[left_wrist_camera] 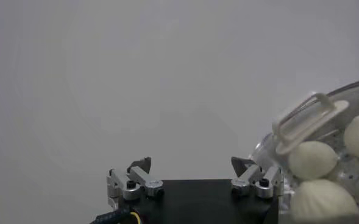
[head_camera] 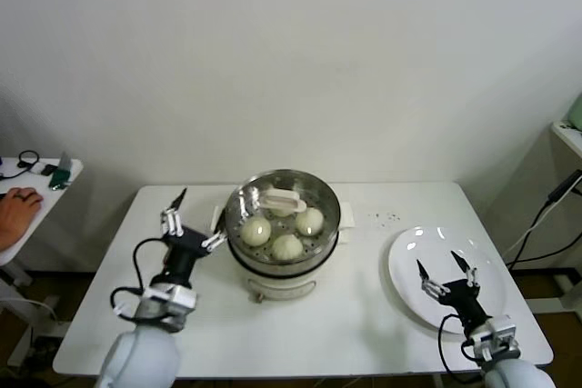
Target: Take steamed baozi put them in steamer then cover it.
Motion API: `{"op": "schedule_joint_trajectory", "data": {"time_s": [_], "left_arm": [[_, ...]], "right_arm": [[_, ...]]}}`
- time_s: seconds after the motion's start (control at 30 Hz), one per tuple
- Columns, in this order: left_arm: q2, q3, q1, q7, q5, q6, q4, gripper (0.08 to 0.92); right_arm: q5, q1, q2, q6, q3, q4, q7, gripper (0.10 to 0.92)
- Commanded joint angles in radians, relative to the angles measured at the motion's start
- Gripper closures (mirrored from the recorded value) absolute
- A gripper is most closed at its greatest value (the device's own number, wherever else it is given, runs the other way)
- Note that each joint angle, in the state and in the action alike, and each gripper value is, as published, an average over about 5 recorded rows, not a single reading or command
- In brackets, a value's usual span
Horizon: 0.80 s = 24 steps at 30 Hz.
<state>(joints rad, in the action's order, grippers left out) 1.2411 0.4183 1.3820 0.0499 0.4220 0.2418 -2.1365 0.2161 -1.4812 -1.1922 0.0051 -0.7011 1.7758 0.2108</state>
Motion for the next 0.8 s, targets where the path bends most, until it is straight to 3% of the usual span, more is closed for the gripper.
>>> {"op": "schedule_joint_trajectory", "data": {"time_s": [0.03, 0.3, 0.8], "left_arm": [[0.136, 0.273, 0.241, 0.054, -0.459, -0.429, 0.199, 0.177], [0.138, 0.28, 0.232, 0.034, -0.495, -0.437, 0.259, 0.177], [0.124, 0.276, 0.223, 0.009, -0.498, -0.414, 0.249, 0.177]], "right_arm": [[0.015, -0.025, -0.043, 0.046, -0.001, 0.047, 0.015, 0.203], [0.025, -0.037, -0.063, 0.081, -0.011, 0.059, 0.02, 0.203], [0.01, -0.038, -0.085, 0.083, -0.031, 0.055, 0.033, 0.203]]}}
